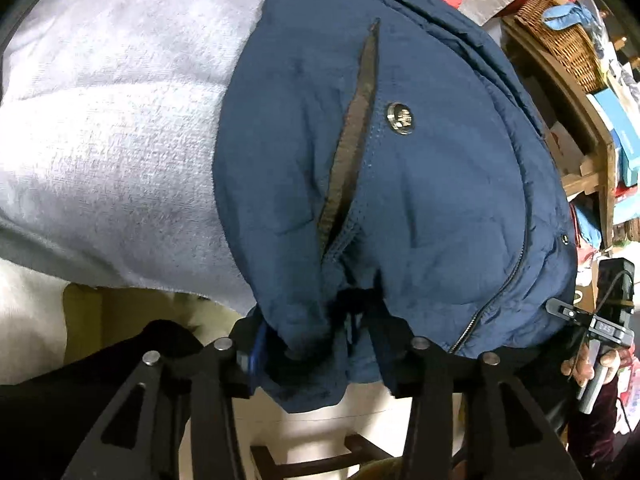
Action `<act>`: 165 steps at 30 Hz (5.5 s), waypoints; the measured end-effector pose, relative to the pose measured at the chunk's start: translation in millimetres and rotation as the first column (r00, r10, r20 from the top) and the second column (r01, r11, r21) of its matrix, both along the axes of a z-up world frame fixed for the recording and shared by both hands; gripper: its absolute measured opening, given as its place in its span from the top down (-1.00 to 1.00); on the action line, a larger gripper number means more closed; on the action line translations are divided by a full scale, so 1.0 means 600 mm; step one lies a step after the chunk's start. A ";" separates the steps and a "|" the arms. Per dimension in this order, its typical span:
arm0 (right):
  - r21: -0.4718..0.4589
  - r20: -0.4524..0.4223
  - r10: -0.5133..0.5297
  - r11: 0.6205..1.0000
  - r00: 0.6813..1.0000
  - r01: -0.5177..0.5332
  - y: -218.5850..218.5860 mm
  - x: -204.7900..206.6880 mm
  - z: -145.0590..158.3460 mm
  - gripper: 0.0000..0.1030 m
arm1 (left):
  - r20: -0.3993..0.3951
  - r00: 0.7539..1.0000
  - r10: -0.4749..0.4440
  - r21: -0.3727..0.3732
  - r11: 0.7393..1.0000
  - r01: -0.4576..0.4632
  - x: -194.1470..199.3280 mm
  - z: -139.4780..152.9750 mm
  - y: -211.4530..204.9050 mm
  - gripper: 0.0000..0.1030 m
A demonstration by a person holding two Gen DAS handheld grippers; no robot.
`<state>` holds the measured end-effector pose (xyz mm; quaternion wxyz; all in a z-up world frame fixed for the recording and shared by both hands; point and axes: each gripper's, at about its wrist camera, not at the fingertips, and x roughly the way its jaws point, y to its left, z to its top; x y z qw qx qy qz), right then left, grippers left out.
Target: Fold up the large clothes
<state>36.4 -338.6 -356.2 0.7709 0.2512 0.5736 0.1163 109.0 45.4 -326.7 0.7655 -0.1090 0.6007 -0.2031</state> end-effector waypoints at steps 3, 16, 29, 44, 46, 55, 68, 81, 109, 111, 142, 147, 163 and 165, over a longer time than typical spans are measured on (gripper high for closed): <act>-0.053 0.038 0.040 0.998 0.998 -0.038 0.009 -0.007 0.025 0.68 | 0.052 0.998 -0.046 -0.017 0.999 0.047 -0.011 0.016 -0.013 0.65; 0.016 0.474 -0.029 1.000 0.880 0.024 -0.029 0.032 0.282 0.82 | 0.309 0.950 -0.043 -0.251 0.960 0.125 0.050 0.265 0.020 0.73; 0.227 0.625 -0.391 0.919 0.675 0.322 -0.127 0.216 0.339 0.83 | 0.377 0.876 0.300 -0.374 0.915 -0.152 0.273 0.327 0.023 0.73; 0.258 0.526 -0.524 0.849 0.670 0.462 -0.233 0.443 0.249 0.83 | 0.398 0.825 0.400 -0.345 0.899 -0.269 0.501 0.253 -0.062 0.74; 0.245 0.500 -0.524 0.849 0.689 0.469 -0.244 0.471 0.230 0.83 | 0.386 0.836 0.390 -0.313 0.908 -0.280 0.528 0.238 -0.075 0.73; 0.380 0.316 -0.599 0.790 0.736 0.481 -0.303 0.530 0.147 0.61 | 0.243 0.907 0.344 -0.285 0.919 -0.272 0.615 0.186 -0.092 0.46; 0.457 0.423 -0.731 0.682 0.535 0.571 -0.363 0.417 0.226 -0.74 | 0.271 0.758 0.593 -0.450 0.774 -0.445 0.539 0.228 0.011 -0.80; -0.041 0.412 -0.169 0.978 0.895 0.203 -0.076 0.550 0.230 -0.16 | 0.267 0.858 0.439 0.153 0.860 -0.488 0.529 0.152 -0.038 -0.80; -0.195 0.177 -0.440 0.861 0.880 0.470 -0.201 0.551 0.102 -0.02 | 0.252 0.929 0.271 0.354 0.868 -0.349 0.521 0.129 -0.067 -0.81; -0.156 0.230 -0.445 0.861 0.866 0.484 -0.197 0.526 0.118 -0.02 | 0.254 0.923 0.290 0.350 0.862 -0.367 0.516 0.130 -0.065 -0.81; -0.081 0.350 -0.489 0.834 0.799 0.546 -0.290 0.491 0.128 -0.57 | 0.323 0.897 0.301 0.120 0.928 -0.354 0.541 0.165 -0.039 -0.81; -0.122 0.338 -0.455 0.847 0.824 0.518 -0.299 0.547 0.128 -0.57 | 0.284 0.922 0.262 0.146 0.939 -0.311 0.574 0.147 -0.060 -0.80; -0.126 0.275 -0.357 0.907 0.893 0.402 -0.278 0.610 0.084 0.59 | 0.289 0.937 0.195 0.121 0.964 -0.238 0.597 0.140 -0.099 0.35; -0.099 0.321 -0.367 0.904 0.873 0.416 -0.277 0.600 0.101 0.60 | 0.304 0.928 0.215 0.097 0.962 -0.254 0.591 0.152 -0.091 0.39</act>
